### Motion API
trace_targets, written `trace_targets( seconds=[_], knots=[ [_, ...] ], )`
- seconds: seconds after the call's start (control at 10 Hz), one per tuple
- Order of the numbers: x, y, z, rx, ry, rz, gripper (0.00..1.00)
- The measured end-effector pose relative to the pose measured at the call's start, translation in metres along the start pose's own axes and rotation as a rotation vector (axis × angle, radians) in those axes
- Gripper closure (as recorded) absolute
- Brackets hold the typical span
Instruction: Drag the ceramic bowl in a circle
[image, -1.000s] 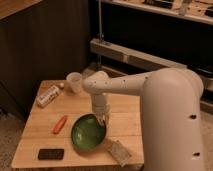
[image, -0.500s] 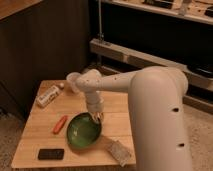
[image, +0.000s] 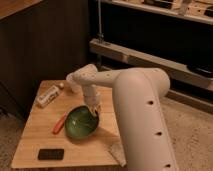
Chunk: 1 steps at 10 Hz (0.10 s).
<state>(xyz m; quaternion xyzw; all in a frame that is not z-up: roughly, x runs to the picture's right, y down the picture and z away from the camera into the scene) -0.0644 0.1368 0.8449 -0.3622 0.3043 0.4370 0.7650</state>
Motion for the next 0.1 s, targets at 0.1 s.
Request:
trace_targets(
  seconds=[0.1],
  knots=[
    [0.0011,-0.0020,-0.0022,0.000,0.005,-0.008,0.99]
  ],
)
